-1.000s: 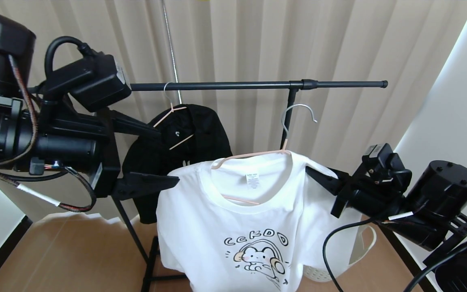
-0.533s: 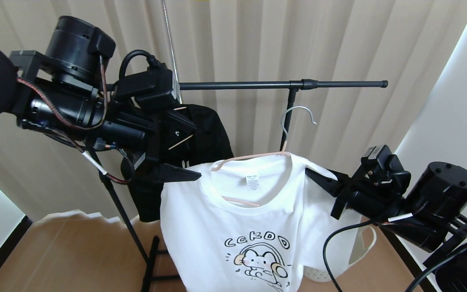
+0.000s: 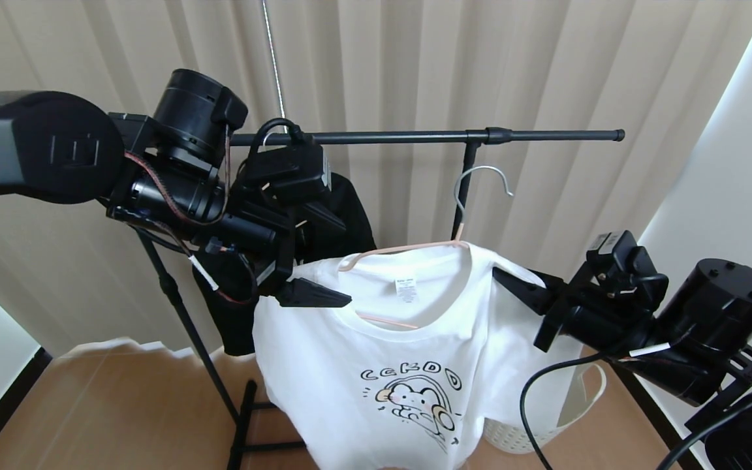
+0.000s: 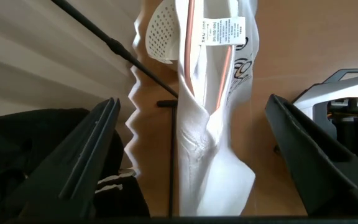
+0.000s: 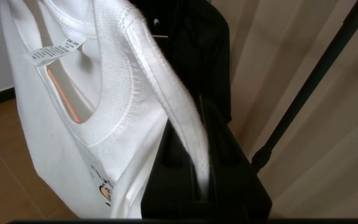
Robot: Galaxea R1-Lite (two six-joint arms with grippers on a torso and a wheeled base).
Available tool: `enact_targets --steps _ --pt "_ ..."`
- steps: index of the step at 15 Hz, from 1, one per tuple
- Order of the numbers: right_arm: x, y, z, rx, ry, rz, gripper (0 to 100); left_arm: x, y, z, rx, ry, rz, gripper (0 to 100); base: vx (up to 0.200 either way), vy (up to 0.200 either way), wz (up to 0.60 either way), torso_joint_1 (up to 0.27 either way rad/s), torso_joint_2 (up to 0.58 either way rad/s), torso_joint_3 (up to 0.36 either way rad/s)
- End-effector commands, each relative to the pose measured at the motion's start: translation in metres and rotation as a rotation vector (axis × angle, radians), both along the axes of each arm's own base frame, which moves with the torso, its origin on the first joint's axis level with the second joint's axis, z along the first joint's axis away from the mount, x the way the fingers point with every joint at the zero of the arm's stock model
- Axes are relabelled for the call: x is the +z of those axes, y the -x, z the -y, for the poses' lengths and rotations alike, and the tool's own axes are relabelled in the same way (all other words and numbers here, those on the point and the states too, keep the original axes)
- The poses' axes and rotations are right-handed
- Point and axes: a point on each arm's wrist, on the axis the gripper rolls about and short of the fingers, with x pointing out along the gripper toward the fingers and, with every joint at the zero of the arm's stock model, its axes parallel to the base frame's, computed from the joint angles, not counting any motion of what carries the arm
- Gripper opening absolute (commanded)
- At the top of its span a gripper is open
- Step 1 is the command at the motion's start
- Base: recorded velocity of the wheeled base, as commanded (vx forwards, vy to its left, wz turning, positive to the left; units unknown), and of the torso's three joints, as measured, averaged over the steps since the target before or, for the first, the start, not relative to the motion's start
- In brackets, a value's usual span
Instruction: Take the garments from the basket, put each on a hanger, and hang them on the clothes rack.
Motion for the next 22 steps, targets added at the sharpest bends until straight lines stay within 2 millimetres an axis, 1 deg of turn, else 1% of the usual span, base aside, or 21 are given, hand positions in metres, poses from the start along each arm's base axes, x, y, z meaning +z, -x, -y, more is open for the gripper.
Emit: enact_targets --steps 1,4,8,10,12,18,19,22 --pt "0.003 0.004 -0.004 0.016 -0.003 0.008 0 -0.008 -0.004 0.004 -0.003 -0.009 -0.023 100 0.0 0.0 0.0 0.0 0.0 0.0" --pt "0.005 0.006 -0.003 0.018 -0.006 0.017 0 -0.015 -0.008 0.011 -0.01 -0.013 -0.051 100 0.0 0.0 0.0 0.0 0.0 0.0" --pt "0.008 0.008 -0.005 0.029 -0.01 0.027 0 -0.018 -0.011 0.013 -0.007 -0.014 -0.056 100 0.0 0.0 0.0 0.0 0.0 0.0" --pt "0.013 0.014 -0.008 0.044 -0.016 0.039 0 -0.019 -0.011 0.014 -0.006 -0.015 -0.062 100 0.0 0.0 0.0 0.0 0.0 0.0" --pt "0.017 0.017 -0.008 0.047 -0.021 0.051 0 -0.019 -0.011 0.014 -0.007 -0.014 -0.062 100 0.0 0.0 0.0 0.0 0.0 0.0" --pt "0.017 0.017 -0.007 0.044 -0.02 0.049 0 -0.021 -0.012 0.015 0.001 -0.015 -0.079 100 0.0 0.0 0.0 0.0 0.0 0.0" --pt "0.017 0.018 -0.007 0.047 -0.02 0.049 0 -0.021 -0.012 0.015 0.001 -0.016 -0.077 0 0.0 0.0 0.0 0.0 0.0 0.0" --pt "0.017 0.018 -0.007 0.045 -0.021 0.051 0 -0.023 -0.012 0.015 -0.001 -0.018 -0.081 0 0.0 0.0 0.0 0.0 0.0 0.0"
